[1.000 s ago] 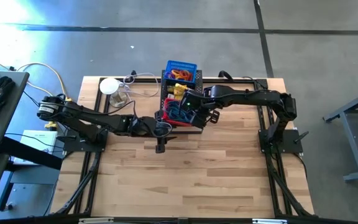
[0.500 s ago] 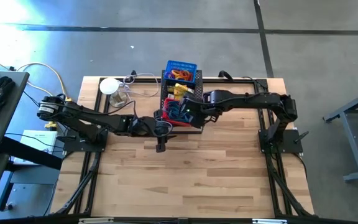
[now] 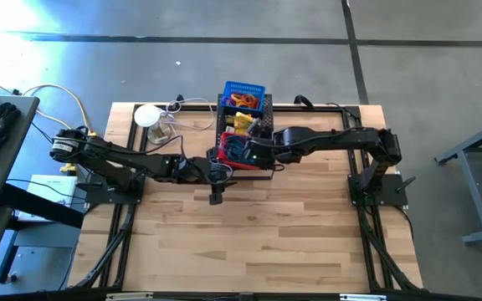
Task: Pick & Place Office Desk Supplies
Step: Return to Home Position
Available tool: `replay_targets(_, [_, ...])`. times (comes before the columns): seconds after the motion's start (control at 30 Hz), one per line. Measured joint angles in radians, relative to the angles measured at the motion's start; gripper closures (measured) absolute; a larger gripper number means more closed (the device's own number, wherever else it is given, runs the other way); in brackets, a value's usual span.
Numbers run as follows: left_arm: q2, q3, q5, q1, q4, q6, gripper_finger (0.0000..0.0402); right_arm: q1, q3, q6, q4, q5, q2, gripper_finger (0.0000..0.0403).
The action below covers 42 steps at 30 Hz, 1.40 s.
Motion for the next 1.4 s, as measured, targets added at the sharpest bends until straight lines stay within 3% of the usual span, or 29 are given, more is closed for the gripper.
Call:
replay_targets(0.23, [-0.015, 0.0, -0.015, -0.011, -0.015, 0.007, 0.0204, -0.003, 0.0, 0.247, -0.026, 0.103, -0.072, 0.0275])
replay_targets(0.43, [-0.112, 0.0, -0.017, -0.031, -0.072, 0.124, 0.0204, -0.004, 0.0, 0.366, -0.006, -0.002, -0.213, 0.0275])
replay_targets(0.53, [-0.19, 0.0, -0.018, -0.033, -0.133, 0.159, 0.0204, -0.028, 0.0, 0.45, -0.012, -0.197, -0.295, 0.0275])
replay_targets(0.73, [-0.386, 0.0, 0.009, -0.06, -0.252, 0.17, 0.0204, -0.159, -0.025, 0.689, -0.104, -0.816, -0.416, 0.0275])
replay_targets(0.8, [-0.447, 0.0, 0.013, -0.091, -0.28, 0.171, 0.0204, -0.19, -0.064, 0.716, -0.107, -0.935, -0.433, 0.0275])
replay_targets(0.93, [-0.548, 0.0, -0.066, -0.148, -0.362, 0.161, 0.0206, -0.196, -0.158, 0.76, -0.119, -0.919, -0.432, 0.028])
replay_targets(1.03, [-0.602, 0.0, -0.147, -0.176, -0.455, 0.117, 0.0222, -0.172, -0.231, 0.817, -0.141, -0.935, -0.432, 0.0311])
replay_targets(1.17, [-0.643, -0.018, -0.153, -0.187, -0.534, 0.063, 0.0281, -0.093, -0.353, 0.834, -0.077, -1.008, -0.461, 0.0387])
replay_targets(1.33, [-0.669, -0.033, -0.16, -0.188, -0.545, 0.048, 0.0384, 0.015, -0.493, 0.969, 0.084, -0.944, -0.574, 0.04])
replay_targets(1.4, [-0.696, -0.034, -0.197, -0.188, -0.547, 0.055, 0.0394, 0.052, -0.554, 1.015, 0.14, -0.915, -0.67, 0.04])
